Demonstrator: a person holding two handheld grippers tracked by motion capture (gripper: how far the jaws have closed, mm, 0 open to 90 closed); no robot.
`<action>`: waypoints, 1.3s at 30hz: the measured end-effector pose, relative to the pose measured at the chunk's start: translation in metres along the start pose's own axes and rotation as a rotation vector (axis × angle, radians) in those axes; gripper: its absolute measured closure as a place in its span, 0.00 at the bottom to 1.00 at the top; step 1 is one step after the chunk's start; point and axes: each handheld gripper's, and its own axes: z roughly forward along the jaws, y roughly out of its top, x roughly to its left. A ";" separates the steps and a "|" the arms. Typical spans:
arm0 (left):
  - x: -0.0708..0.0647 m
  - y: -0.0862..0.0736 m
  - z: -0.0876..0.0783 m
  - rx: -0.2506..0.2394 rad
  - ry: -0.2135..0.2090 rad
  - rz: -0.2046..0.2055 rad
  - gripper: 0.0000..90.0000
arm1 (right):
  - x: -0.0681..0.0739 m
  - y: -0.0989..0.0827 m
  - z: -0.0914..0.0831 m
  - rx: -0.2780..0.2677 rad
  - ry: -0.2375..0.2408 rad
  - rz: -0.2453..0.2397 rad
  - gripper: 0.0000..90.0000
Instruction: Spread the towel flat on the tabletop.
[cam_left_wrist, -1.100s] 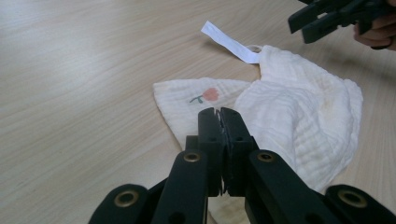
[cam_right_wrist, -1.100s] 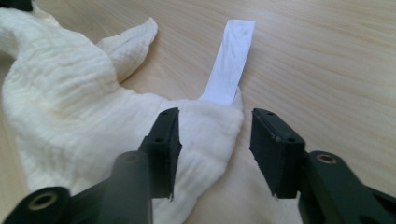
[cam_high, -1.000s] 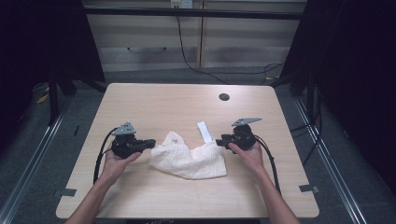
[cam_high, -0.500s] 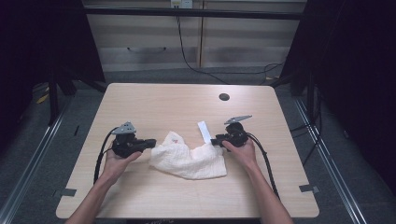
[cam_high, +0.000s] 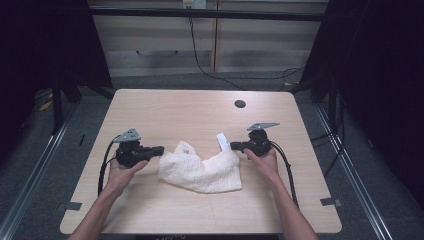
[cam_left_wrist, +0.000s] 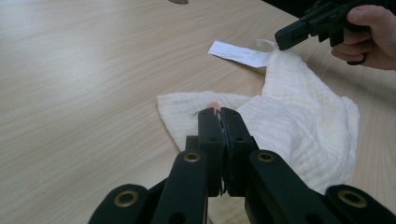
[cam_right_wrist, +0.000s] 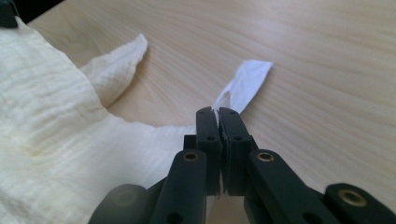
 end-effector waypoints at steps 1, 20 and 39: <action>0.000 0.001 -0.001 -0.009 -0.002 0.000 0.98 | 0.001 0.002 -0.004 -0.008 0.001 0.002 0.98; -0.013 0.033 -0.025 -0.156 0.003 0.031 0.98 | 0.020 0.045 -0.066 -0.122 -0.018 -0.051 0.98; 0.015 0.096 -0.018 -0.203 0.116 0.018 0.98 | 0.004 0.099 -0.082 -0.213 -0.068 -0.037 0.98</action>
